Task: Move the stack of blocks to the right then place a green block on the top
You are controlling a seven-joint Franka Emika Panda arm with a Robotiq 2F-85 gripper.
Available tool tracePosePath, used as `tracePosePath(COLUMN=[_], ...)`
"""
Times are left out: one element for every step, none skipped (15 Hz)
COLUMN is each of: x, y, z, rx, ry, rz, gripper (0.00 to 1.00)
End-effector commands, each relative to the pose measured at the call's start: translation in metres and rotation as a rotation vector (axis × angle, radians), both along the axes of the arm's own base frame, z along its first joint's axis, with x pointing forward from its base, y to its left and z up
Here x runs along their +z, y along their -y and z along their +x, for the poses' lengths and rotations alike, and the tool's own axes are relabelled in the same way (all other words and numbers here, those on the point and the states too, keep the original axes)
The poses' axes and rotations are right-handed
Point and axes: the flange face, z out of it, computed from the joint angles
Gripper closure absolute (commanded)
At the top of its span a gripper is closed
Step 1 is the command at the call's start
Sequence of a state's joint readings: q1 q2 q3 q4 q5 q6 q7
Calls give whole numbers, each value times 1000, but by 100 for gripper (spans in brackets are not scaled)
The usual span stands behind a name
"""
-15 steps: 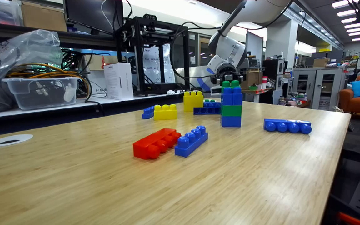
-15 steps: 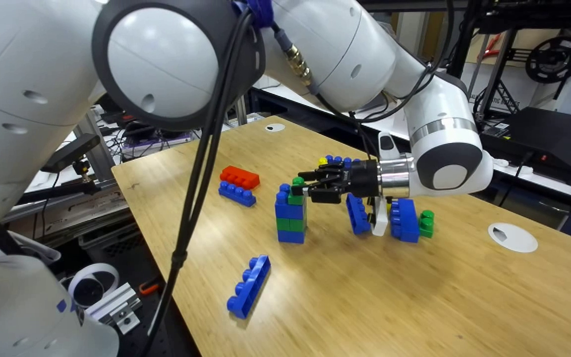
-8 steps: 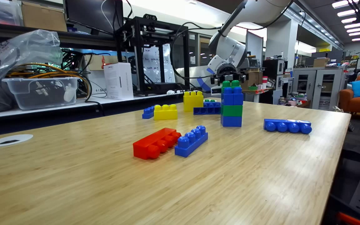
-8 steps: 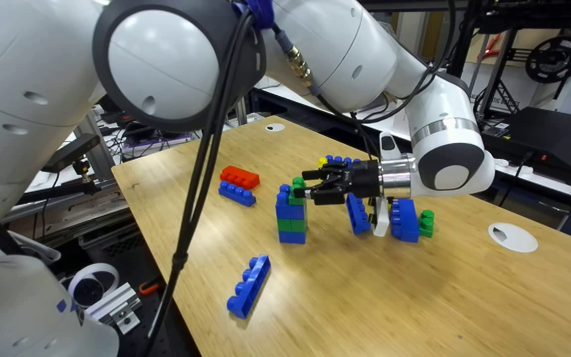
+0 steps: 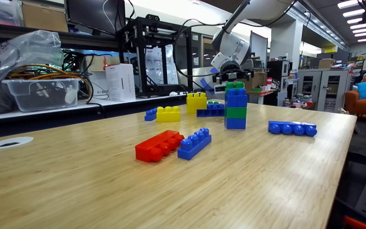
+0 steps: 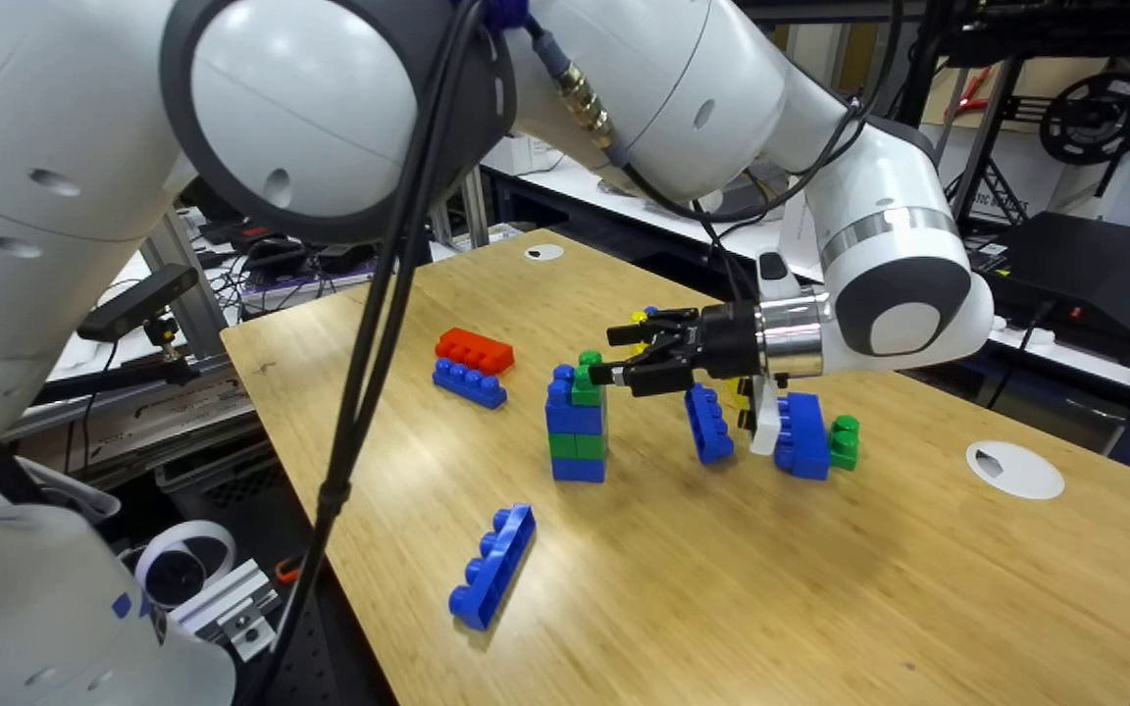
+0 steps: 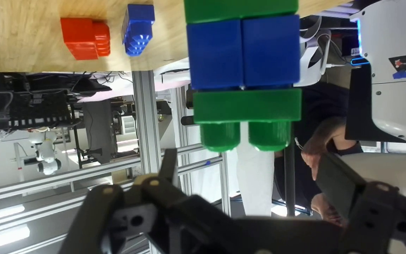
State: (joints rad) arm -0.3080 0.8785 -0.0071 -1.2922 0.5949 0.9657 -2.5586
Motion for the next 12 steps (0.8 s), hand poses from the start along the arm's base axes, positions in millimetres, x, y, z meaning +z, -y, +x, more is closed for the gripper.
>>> tracePosePath(x=[33,44,56,67,80,91,103,114,125,137,146,157], y=[1,1,0,-1,-3,-5,-9,-13,-16,-22,-29,-36], z=[-2,-2,-3,-4,-7,-12,-18,-25,-31,-40,-48,-58], rx=[-23,-31,-41,-55,-72,-86,-106,-128,-155,-181,-213,-250], ry=[68,90,112,134,152,172,190,203,215,225,228,228], rz=[-108,-141,-177,-214,-258,-299,-338,-374,-407,-442,-472,-499], gripper=[0,0,0,0,0,0,0,0,0,0,0,0])
